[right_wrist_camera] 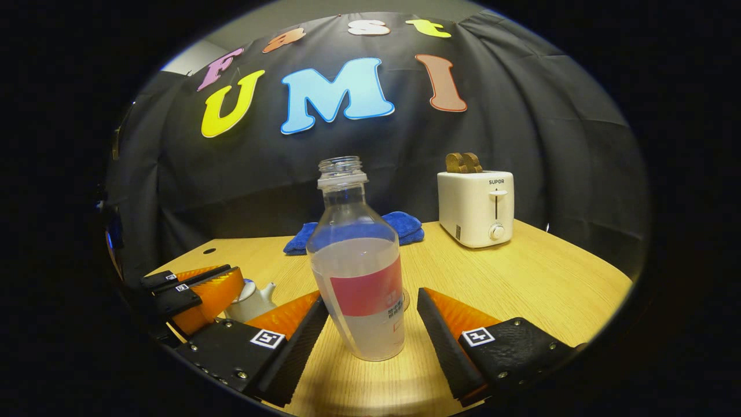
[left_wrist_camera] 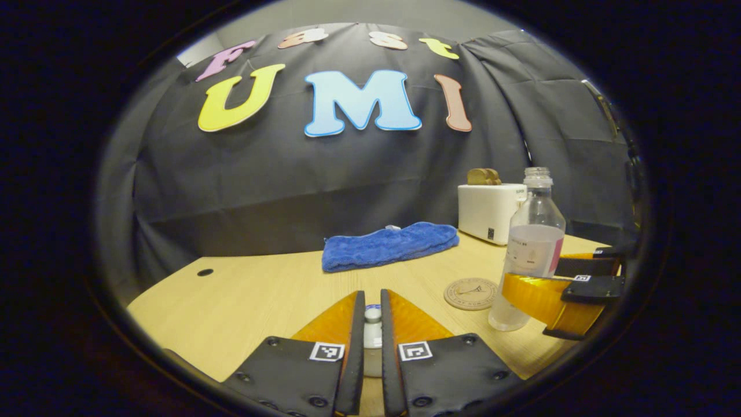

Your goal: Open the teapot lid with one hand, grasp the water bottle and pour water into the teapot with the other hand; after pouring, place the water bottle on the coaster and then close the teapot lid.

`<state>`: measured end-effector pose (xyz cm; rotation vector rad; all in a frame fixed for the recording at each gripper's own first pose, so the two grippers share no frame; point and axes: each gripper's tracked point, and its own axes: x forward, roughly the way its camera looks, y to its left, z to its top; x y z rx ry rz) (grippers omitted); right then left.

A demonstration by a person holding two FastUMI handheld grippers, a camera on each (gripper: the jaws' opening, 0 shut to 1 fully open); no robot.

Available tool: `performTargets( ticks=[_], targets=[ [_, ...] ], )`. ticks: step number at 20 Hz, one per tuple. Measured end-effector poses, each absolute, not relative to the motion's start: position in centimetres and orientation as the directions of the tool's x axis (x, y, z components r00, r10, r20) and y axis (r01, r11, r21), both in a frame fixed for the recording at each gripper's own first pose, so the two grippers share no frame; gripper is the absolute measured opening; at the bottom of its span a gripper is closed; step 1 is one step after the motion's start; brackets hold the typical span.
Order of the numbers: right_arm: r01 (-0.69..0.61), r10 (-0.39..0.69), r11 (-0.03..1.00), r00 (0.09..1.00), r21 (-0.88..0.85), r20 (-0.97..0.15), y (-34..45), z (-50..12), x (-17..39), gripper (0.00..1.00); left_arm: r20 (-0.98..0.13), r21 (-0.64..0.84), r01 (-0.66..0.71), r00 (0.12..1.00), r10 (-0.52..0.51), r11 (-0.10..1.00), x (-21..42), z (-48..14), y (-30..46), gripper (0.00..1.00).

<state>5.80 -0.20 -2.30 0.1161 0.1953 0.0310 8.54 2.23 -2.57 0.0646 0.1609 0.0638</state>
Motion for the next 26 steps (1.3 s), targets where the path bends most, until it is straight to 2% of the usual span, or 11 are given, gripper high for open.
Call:
performTargets(
  ticks=[2, 3, 7, 11, 17, 22, 26],
  targets=[
    [-0.019, 0.042, 0.993, 0.981, 0.116, -0.191, -0.2, -2.3, 5.8, 0.95, -0.15, 0.064, -0.055, 0.987, 0.065, 0.996, 8.4, -2.4, 2.3, 0.21],
    [-0.02, 0.042, 0.993, 0.981, 0.116, -0.191, -0.2, -2.3, 5.8, 0.95, -0.138, 0.046, -0.055, 0.988, 0.061, 0.997, 8.6, -2.1, 2.3, 0.13],
    [-0.02, 0.043, 0.993, 0.98, 0.12, -0.192, -0.2, -2.4, 5.8, 0.95, -0.103, -0.012, -0.053, 0.993, 0.051, 0.999, 8.1, -1.9, 2.6, 0.14],
    [-0.019, 0.036, 0.996, 0.982, 0.092, -0.184, 0.0, -2.2, 5.7, 0.96, -0.004, -0.002, -0.074, 0.997, 0.074, 0.997, 7.4, -0.3, 2.9, 0.14],
    [-0.028, 0.026, 0.999, 0.994, -0.019, -0.108, 0.9, -1.2, 5.2, 0.96, -0.008, -0.005, -0.084, 0.996, 0.083, 0.996, 6.9, -0.5, 3.3, 0.13],
    [0.012, -0.009, 0.999, 0.997, 0.03, -0.082, 0.1, -0.9, 5.1, 0.95, 0.001, -0.007, -0.103, 0.995, 0.103, 0.995, 5.8, -0.2, 4.6, 0.14],
    [0.008, -0.008, 1.0, 0.999, -0.014, -0.031, 0.7, 0.0, 4.7, 0.95, 0.056, -0.03, -0.109, 0.992, 0.111, 0.994, 5.2, 1.0, 5.1, 0.14]
  ],
)
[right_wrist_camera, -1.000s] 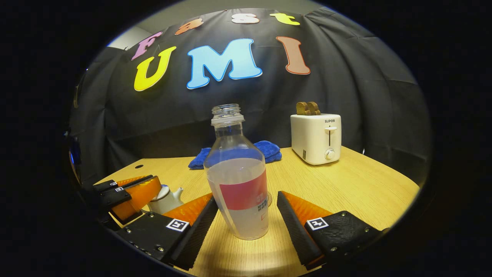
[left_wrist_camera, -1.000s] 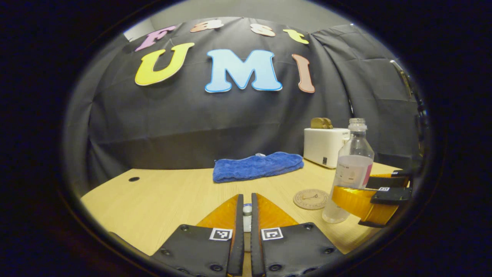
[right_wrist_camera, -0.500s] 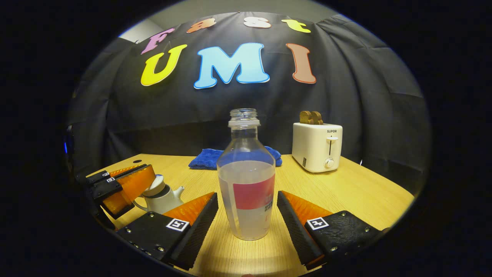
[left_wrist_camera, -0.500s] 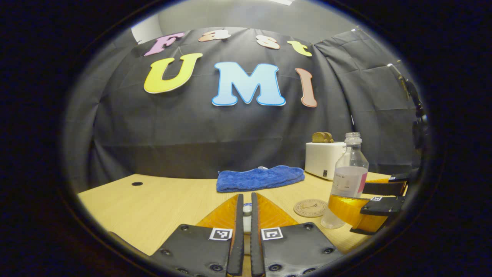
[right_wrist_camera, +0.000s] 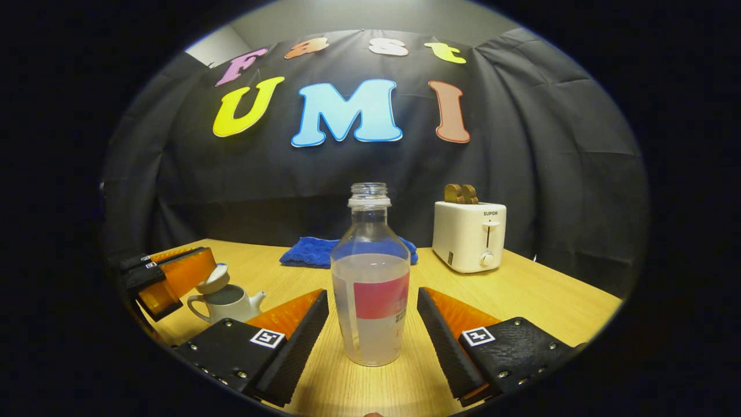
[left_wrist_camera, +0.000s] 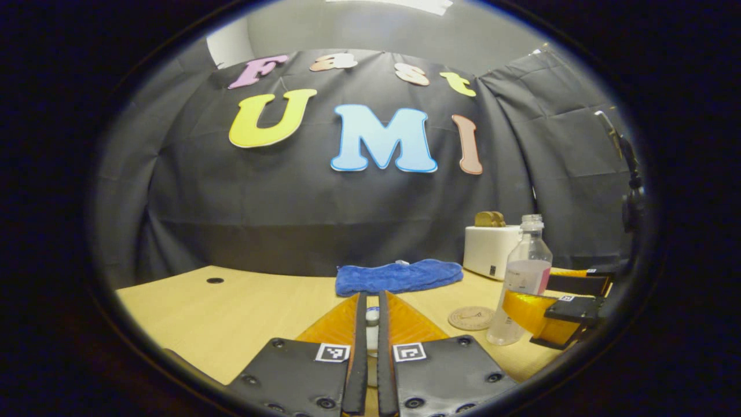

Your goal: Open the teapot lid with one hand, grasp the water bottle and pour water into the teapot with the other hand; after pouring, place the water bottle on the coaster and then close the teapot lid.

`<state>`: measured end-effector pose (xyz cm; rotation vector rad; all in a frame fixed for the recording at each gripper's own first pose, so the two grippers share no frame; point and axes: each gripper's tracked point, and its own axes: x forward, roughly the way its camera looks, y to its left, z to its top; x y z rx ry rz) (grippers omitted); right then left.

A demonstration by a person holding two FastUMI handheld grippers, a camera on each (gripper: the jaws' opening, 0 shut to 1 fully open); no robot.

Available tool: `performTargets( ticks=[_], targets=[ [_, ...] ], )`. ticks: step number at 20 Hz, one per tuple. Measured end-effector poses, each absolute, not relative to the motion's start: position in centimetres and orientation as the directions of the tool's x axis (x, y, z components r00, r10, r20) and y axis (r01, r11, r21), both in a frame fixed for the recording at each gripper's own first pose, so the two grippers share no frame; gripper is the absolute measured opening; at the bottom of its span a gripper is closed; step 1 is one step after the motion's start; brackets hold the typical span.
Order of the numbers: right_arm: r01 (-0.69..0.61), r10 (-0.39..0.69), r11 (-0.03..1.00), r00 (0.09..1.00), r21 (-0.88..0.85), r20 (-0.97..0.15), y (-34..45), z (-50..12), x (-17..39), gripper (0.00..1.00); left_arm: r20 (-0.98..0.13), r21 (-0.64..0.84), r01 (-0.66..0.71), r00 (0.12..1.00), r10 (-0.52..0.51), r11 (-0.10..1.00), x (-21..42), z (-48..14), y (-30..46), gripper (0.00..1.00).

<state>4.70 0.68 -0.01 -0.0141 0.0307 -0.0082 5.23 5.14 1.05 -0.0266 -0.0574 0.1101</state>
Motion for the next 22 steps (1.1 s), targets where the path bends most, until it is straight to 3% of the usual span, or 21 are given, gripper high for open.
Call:
performTargets(
  ticks=[14, 22],
  targets=[
    [0.044, -0.044, 0.999, 0.999, 0.002, -0.001, 0.0, 0.2, 5.0, 0.95, -0.011, 0.001, -0.203, 0.979, 0.203, 0.979, 2.5, -1.0, 9.9, 0.14],
    [0.058, -0.058, 0.998, 0.998, 0.002, -0.004, 0.2, 0.1, 5.7, 0.95, -0.008, 0.001, -0.148, 0.989, 0.148, 0.989, 0.8, -1.0, 13.0, 0.12]
  ],
)
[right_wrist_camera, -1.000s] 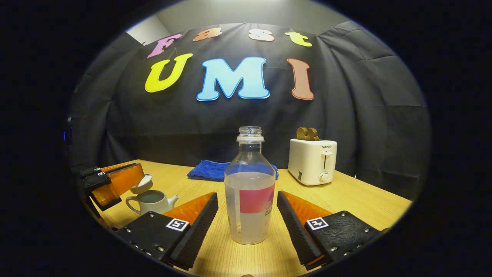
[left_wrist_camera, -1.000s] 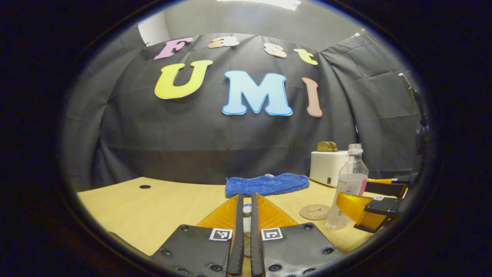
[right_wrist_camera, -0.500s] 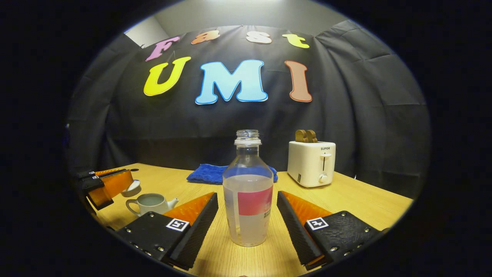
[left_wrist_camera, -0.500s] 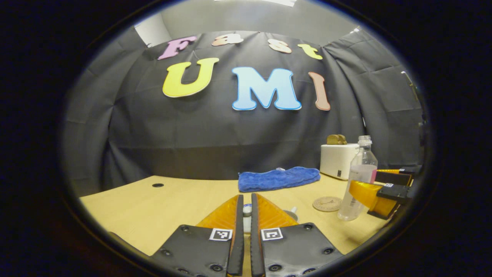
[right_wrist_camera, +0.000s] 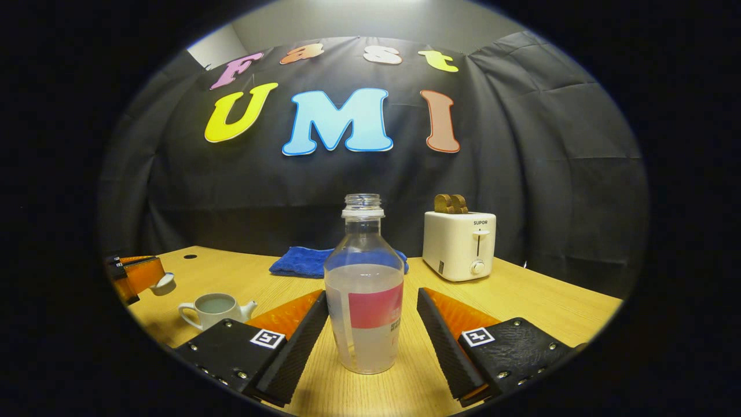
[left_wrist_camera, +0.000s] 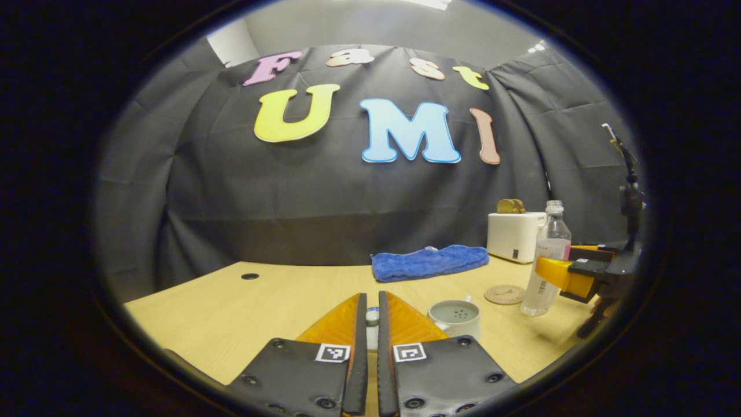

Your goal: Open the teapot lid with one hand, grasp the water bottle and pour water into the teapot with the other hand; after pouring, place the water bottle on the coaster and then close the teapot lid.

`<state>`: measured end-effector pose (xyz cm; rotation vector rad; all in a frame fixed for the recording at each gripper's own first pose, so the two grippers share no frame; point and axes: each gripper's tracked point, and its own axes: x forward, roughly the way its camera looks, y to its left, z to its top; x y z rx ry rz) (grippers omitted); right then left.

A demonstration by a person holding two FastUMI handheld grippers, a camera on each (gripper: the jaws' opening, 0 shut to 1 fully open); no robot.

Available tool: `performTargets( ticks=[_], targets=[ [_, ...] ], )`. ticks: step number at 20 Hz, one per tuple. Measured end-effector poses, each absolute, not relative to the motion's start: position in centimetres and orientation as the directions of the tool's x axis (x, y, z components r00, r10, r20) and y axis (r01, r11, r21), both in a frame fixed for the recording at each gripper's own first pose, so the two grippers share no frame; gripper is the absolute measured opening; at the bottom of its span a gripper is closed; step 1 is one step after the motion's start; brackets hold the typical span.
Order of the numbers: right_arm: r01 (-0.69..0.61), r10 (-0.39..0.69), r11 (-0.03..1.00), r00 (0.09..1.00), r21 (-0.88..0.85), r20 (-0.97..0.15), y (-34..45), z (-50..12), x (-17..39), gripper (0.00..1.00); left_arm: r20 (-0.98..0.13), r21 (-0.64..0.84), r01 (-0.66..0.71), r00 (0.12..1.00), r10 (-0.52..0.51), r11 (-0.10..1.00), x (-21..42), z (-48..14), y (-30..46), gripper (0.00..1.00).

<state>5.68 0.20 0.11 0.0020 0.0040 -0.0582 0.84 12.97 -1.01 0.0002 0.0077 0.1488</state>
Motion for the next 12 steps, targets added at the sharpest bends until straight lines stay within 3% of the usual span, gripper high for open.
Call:
performTargets(
  ticks=[1, 2, 9, 12],
  targets=[
    [0.049, -0.049, 0.999, 0.999, -0.001, -0.004, 0.4, 0.3, 5.5, 0.85, -0.007, 0.0, -0.154, 0.988, 0.154, 0.988, 0.6, -0.9, 13.7, 0.13],
    [0.043, -0.043, 0.999, 0.999, 0.003, -0.005, 0.4, 0.2, 5.7, 0.81, -0.007, -0.001, -0.165, 0.986, 0.165, 0.986, 0.4, -1.0, 14.4, 0.14],
    [0.072, -0.073, 0.996, 0.997, -0.043, -0.013, 0.5, 0.2, 5.6, 0.76, -0.01, 0.001, -0.185, 0.983, 0.185, 0.983, 0.4, -1.1, 15.0, 0.14],
    [0.045, -0.049, 0.977, 0.999, -0.21, -0.014, 2.3, 0.4, 5.6, 0.75, -0.01, 0.001, -0.184, 0.983, 0.184, 0.983, 0.3, -1.1, 15.1, 0.14]
  ],
)
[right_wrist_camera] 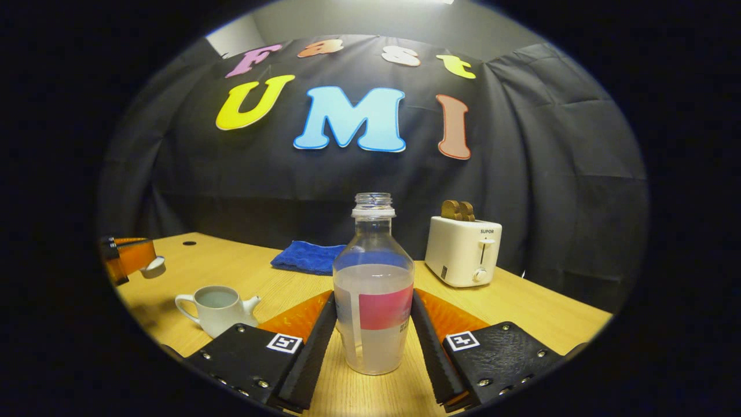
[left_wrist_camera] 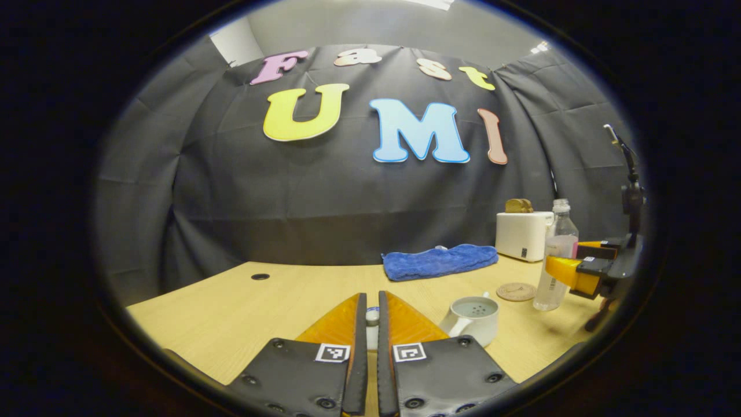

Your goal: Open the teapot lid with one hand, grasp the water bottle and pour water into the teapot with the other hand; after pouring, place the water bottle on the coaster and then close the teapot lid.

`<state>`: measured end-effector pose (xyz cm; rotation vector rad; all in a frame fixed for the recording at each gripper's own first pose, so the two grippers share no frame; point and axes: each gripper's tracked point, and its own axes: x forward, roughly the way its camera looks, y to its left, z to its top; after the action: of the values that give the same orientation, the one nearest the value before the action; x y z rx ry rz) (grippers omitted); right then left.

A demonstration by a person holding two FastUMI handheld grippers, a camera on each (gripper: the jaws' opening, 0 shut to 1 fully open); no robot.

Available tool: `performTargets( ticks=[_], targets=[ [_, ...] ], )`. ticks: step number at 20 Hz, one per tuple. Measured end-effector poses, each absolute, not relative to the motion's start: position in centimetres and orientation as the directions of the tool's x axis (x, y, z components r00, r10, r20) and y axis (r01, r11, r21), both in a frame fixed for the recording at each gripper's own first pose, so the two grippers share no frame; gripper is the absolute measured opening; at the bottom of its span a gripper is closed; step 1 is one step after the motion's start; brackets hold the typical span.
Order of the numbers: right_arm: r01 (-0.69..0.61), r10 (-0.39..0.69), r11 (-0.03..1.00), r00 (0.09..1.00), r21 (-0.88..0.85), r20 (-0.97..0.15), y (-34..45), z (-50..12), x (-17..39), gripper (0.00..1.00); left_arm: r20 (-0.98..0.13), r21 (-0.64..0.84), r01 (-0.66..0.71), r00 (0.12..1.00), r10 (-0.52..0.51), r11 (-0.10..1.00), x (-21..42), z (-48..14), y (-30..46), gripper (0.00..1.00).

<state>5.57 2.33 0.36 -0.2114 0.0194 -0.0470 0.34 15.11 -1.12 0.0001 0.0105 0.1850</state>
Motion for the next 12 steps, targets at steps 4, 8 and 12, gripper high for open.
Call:
performTargets(
  ticks=[4, 8, 12],
  targets=[
    [-0.028, 0.024, 0.84, 1.0, -0.542, -0.016, 5.9, -0.1, 5.1, 0.76, -0.01, 0.001, -0.184, 0.983, 0.184, 0.983, 0.4, -1.1, 15.1, 0.14],
    [-0.091, 0.077, 0.714, 0.996, -0.695, -0.051, 6.9, -0.7, 5.1, 0.75, -0.008, 0.001, -0.181, 0.983, 0.181, 0.983, 0.2, -1.1, 15.7, 0.14],
    [-0.083, 0.068, 0.543, 0.996, -0.836, -0.055, 6.3, -0.6, 5.5, 0.76, -0.013, 0.001, -0.212, 0.977, 0.212, 0.977, 0.2, -1.3, 17.4, 0.14]
  ],
)
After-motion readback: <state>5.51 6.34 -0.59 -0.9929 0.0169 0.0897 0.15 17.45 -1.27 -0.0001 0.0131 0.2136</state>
